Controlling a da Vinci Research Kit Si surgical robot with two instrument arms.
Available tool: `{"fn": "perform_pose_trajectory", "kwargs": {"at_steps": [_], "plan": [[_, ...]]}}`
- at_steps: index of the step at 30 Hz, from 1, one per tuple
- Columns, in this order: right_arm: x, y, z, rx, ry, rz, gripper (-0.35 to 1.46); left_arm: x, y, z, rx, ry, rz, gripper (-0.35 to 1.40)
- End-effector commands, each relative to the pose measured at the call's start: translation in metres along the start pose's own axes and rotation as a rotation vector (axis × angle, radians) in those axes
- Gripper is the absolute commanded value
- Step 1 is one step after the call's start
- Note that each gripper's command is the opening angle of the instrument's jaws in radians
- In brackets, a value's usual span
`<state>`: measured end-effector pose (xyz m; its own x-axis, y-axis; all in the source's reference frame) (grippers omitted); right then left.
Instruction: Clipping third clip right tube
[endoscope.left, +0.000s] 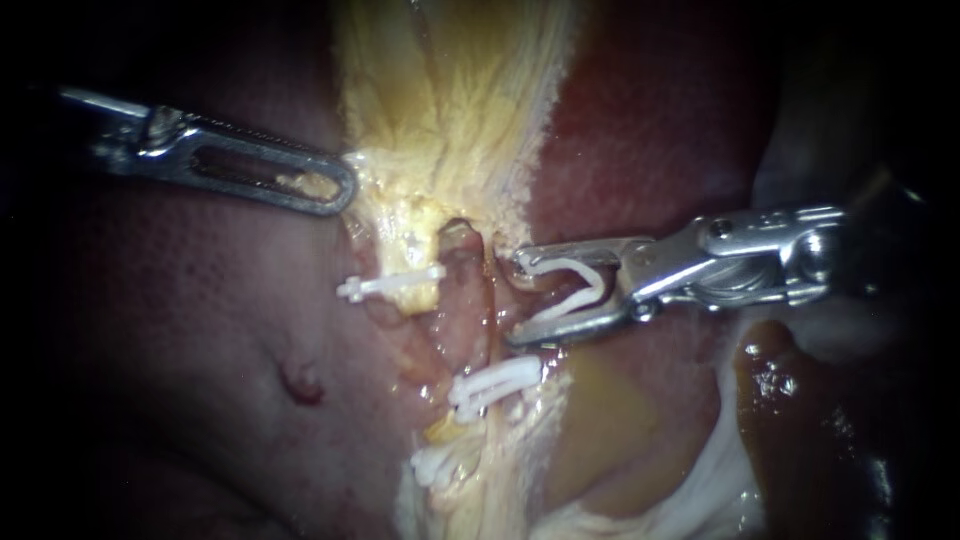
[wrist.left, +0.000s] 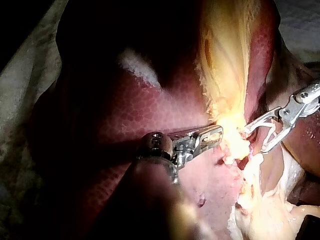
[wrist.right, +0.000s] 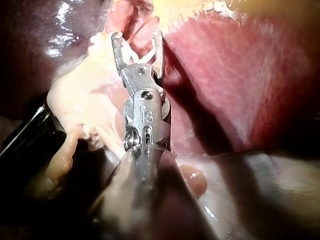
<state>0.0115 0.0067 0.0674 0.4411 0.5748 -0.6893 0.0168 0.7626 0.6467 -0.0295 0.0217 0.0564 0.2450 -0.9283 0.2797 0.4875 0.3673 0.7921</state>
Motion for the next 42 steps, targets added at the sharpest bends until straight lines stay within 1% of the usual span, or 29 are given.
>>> {"fn": "perform_pose_trajectory", "kwargs": {"at_steps": [1, 3, 7, 12, 17, 19, 21, 24, 27, 29, 33, 39, 42], "plan": [[-0.0001, 0.0002, 0.0001, -0.001, -0.001, 0.005, 0.49, 0.0, 0.0, 0.0, 0.0, 0.0, 0.0, -0.35], [-0.0002, 0.0007, 0.0004, -0.002, 0.004, 0.016, 0.49, 0.0, 0.0, 0.0, 0.0, 0.0, 0.0, -0.35], [-0.0001, 0.0011, 0.0008, -0.004, 0.014, 0.028, 0.49, 0.0, 0.0, 0.0, -0.001, 0.0, 0.0, -0.35], [0.0003, 0.0014, 0.0017, 0.011, 0.035, 0.043, 0.49, 0.0, -0.0001, 0.0001, -0.001, 0.0, 0.0, -0.35], [0.0005, 0.0015, 0.003, 0.038, 0.06, 0.063, 0.49, 0.0, -0.0001, 0.0001, -0.002, -0.001, 0.0, -0.35], [0.0006, 0.0016, 0.0033, 0.056, 0.083, 0.083, 0.49, 0.0, -0.0001, 0.0001, -0.002, -0.001, 0.0, -0.35], [0.0007, 0.0017, 0.0036, 0.083, 0.122, 0.112, 0.49, 0.0, -0.0001, 0.0001, -0.002, -0.001, 0.0, -0.35], [0.0008, 0.0017, 0.0037, 0.121, 0.168, 0.145, 0.49, 0.0, -0.0001, 0.0001, -0.002, -0.001, 0.0, -0.35], [0.0009, 0.0017, 0.0037, 0.149, 0.196, 0.159, 0.49, 0.0, -0.0001, 0.0002, -0.002, -0.001, 0.0, -0.35], [0.0011, 0.0016, 0.0036, 0.166, 0.211, 0.16, 0.49, 0.0, -0.0001, 0.0002, -0.002, -0.001, 0.0, -0.35], [0.0013, 0.0011, 0.0035, 0.194, 0.223, 0.168, 0.49, 0.0, 0.0, 0.0001, -0.001, 0.0, 0.0, -0.35], [0.0017, 0.0, 0.0033, 0.275, 0.27, 0.218, 0.49, 0.0001, 0.0, 0.0001, -0.001, 0.0, 0.0, -0.35], [0.0021, -0.0005, 0.0032, 0.317, 0.29, 0.226, 0.49, 0.0, 0.0001, 0.0001, -0.001, 0.0, 0.0, -0.35]]}}
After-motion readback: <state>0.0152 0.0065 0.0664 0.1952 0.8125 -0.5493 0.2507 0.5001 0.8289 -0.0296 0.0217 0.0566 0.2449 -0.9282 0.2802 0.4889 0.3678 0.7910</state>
